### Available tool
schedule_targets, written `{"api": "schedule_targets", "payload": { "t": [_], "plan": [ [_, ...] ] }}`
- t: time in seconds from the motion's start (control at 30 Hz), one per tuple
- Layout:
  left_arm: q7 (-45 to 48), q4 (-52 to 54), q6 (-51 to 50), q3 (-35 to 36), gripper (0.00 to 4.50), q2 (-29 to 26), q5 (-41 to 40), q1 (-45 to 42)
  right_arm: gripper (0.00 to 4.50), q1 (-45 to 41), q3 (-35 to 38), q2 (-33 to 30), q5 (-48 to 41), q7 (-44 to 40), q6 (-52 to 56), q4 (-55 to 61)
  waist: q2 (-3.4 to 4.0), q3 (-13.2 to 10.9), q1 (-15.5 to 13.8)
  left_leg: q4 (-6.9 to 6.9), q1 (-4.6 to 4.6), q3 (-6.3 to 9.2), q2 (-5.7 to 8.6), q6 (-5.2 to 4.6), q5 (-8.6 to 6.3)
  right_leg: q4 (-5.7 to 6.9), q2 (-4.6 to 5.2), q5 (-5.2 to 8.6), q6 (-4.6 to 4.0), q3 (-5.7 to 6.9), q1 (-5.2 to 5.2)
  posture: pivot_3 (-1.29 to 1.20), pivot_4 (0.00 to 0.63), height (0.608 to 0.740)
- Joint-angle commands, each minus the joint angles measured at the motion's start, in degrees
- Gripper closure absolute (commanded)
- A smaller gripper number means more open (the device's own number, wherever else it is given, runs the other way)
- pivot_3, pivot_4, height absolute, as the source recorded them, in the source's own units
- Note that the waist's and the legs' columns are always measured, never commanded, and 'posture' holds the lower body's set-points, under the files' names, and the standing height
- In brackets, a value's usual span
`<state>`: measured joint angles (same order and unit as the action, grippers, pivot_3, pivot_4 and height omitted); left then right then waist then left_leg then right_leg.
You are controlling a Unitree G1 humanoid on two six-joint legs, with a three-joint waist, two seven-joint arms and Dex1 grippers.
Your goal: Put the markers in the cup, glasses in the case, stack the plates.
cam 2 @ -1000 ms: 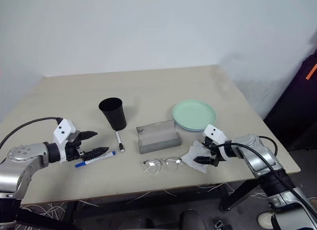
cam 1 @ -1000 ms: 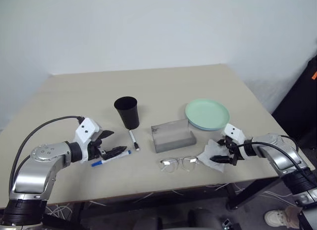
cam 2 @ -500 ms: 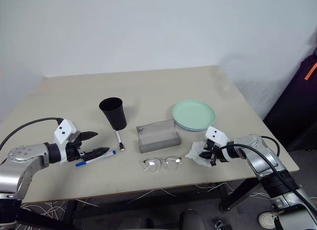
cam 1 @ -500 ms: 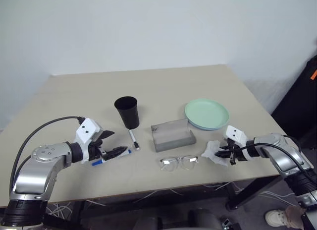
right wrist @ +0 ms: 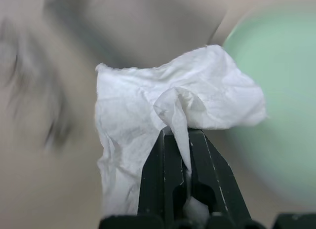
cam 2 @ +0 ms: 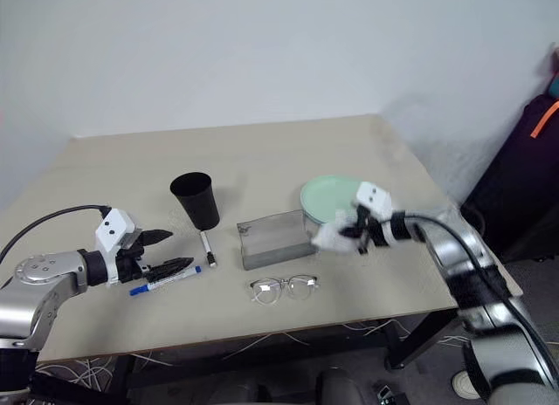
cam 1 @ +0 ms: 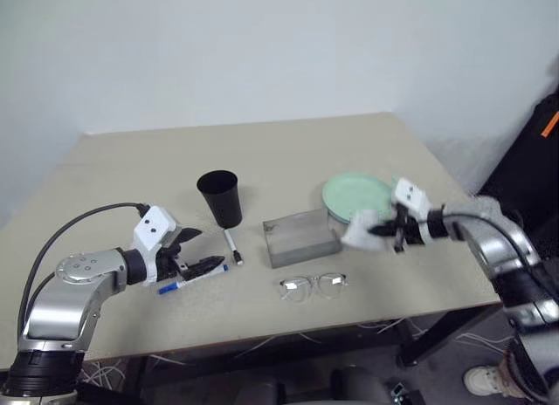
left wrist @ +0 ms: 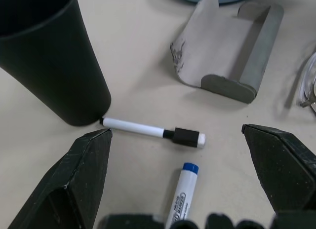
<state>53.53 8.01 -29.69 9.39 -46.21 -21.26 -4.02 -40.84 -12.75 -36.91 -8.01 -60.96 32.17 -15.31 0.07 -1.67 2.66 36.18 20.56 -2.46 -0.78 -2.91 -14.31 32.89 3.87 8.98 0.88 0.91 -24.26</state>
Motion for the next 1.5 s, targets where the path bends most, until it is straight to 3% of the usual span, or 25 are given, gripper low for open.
{"api": "schedule_targets", "payload": {
  "t": [0.03, 0.27, 0.47, 0.83, 0.87, 1.13, 1.4, 1.5],
  "plan": [
    [0.0, -0.2, 1.0, 0.2, 0.00, -0.1, -0.2, -2.0, 4.49, -8.2, 2.4, 3.6, 3.3, 8.6, -3.4, -12.8, -0.06, 0.0, -0.1, 0.00, 0.02, -0.01, 0.00, 0.01, 0.00, 0.00, -0.01, 0.00, 0.00, 0.00, -0.02, 0.00, 0.000, 0.731],
    [-0.5, -0.7, 1.3, -1.6, 0.00, 1.2, 0.1, -4.0, 4.49, -20.9, 2.2, 12.1, 10.5, 24.3, -15.4, -42.9, -0.07, 0.1, -0.1, -0.06, 0.14, -0.02, 0.05, 0.09, 0.09, 0.10, 0.00, -0.20, -0.28, -0.07, 0.03, 0.00, 0.000, 0.731],
    [-1.0, 0.0, 1.3, -1.6, 0.00, 1.7, 0.1, -3.5, 4.49, -24.2, 2.6, 15.1, 13.4, 30.2, -21.5, -54.6, -0.03, 0.1, 0.2, -0.32, 0.17, 0.05, 0.13, -0.04, 0.17, 0.05, -0.02, -0.38, -0.31, -0.16, 0.00, 0.00, 0.000, 0.731],
    [-0.9, 0.6, 1.9, -3.0, 0.00, 1.6, 0.9, -3.2, 0.70, -24.5, 3.8, 14.6, 14.9, 29.6, -23.4, -56.6, -0.01, 0.1, 0.3, -0.17, 0.02, 0.18, 0.11, -0.12, 0.23, 0.06, -0.11, -0.23, -0.21, -0.16, 0.23, 0.00, 0.000, 0.731],
    [-0.9, 0.7, 2.1, -3.9, 0.00, 1.7, 1.3, -4.1, 0.39, -24.7, 3.9, 14.2, 15.1, 29.1, -23.9, -55.8, -0.01, 0.1, 0.2, -0.17, 0.02, 0.19, 0.11, -0.12, 0.23, 0.08, -0.12, -0.22, -0.24, -0.16, 0.23, 0.00, 0.000, 0.731],
    [0.1, 2.7, 3.7, -11.0, 0.00, 1.2, 5.4, -10.5, 0.39, -25.7, 6.0, 10.9, 13.0, 20.7, -18.3, -46.1, 0.03, 0.1, 0.2, -0.10, 0.07, 0.22, 0.14, -0.11, 0.29, 0.10, -0.13, -0.27, -0.14, -0.17, 0.27, 0.00, 0.000, 0.731],
    [6.2, 4.2, 5.3, -22.6, 0.00, 2.4, 10.3, -21.4, 0.39, -15.6, 3.5, 4.5, 10.2, 4.3, -4.3, -15.7, 0.06, 0.1, -0.3, -0.17, 0.10, 0.35, 0.14, -0.10, 0.27, 0.05, -0.21, -0.29, -0.11, -0.15, 0.31, 0.00, 0.000, 0.731],
    [9.2, 4.1, 4.9, -26.6, 0.00, 3.4, 11.3, -25.1, 0.39, -10.8, 3.8, 0.7, 6.9, -2.6, -3.6, -5.3, 0.09, 0.1, -0.5, -0.11, 0.13, 0.34, 0.18, -0.10, 0.27, 0.04, -0.18, -0.27, -0.10, -0.17, 0.31, 0.00, 0.000, 0.731]
  ]
}}
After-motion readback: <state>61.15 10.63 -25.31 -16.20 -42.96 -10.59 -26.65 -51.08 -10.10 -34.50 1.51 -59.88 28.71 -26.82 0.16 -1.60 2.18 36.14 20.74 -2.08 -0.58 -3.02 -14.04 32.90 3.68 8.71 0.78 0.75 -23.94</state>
